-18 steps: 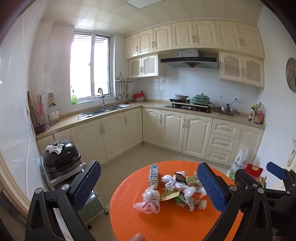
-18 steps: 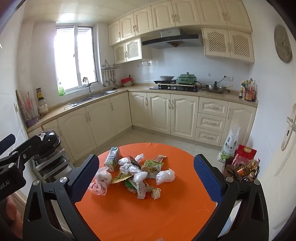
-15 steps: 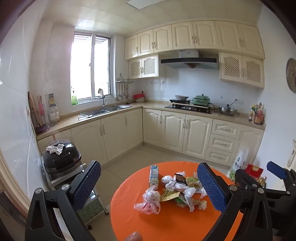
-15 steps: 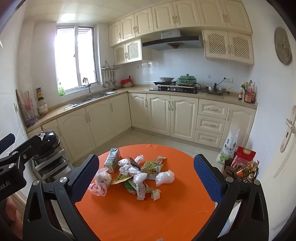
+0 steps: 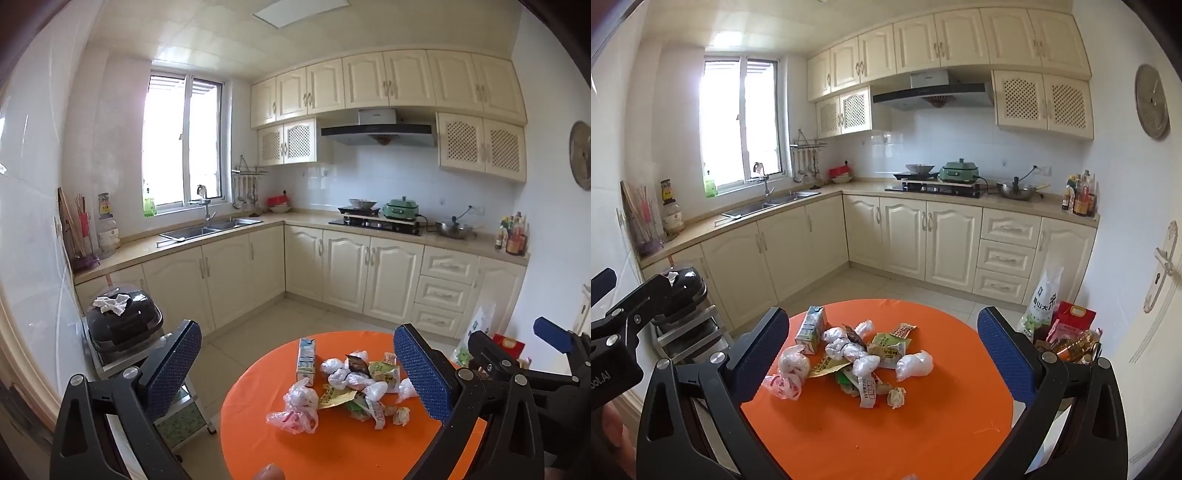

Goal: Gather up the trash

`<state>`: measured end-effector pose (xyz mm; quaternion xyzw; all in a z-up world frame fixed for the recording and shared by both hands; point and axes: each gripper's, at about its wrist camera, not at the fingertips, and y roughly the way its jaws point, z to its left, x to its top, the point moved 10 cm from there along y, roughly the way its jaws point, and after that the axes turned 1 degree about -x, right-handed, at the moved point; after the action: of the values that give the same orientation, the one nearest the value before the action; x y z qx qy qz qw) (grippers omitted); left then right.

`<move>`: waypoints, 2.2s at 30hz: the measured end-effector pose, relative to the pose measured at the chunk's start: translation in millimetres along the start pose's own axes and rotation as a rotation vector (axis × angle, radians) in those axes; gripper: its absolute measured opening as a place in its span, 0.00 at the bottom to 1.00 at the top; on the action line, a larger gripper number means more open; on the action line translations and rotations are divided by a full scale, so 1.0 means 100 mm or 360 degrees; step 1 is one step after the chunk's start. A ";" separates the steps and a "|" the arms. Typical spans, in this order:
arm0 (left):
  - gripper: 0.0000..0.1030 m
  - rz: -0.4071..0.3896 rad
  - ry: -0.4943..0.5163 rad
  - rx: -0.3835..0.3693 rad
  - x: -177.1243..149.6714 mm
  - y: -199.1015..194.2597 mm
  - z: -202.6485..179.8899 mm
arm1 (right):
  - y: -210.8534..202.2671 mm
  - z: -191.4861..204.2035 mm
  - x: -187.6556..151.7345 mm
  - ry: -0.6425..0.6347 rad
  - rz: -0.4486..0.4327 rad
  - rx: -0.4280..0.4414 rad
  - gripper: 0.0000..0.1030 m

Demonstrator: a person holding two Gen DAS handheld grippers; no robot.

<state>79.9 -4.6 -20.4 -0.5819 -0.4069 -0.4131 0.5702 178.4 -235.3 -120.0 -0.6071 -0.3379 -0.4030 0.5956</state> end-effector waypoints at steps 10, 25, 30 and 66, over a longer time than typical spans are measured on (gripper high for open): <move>0.99 -0.0012 -0.0029 -0.0017 0.05 -0.03 0.08 | -0.05 0.02 0.08 0.0000 -0.0051 -0.0017 1.00; 0.99 -0.0012 -0.0037 -0.0029 0.01 0.00 0.07 | -0.02 -0.02 0.12 0.0002 -0.0065 -0.0041 1.00; 0.99 0.0008 -0.0038 -0.0028 0.02 0.03 0.07 | 0.03 -0.03 0.08 0.0005 -0.0042 -0.0042 1.00; 0.99 0.0859 0.0036 0.0081 -1.23 2.22 0.00 | 2.07 -0.38 -1.93 -0.0040 0.0881 0.0017 0.94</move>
<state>248.9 -9.3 -209.2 -0.6502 -0.2408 -0.2423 0.6786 273.2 -272.9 -387.4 -0.6780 -0.1687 -0.2156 0.6821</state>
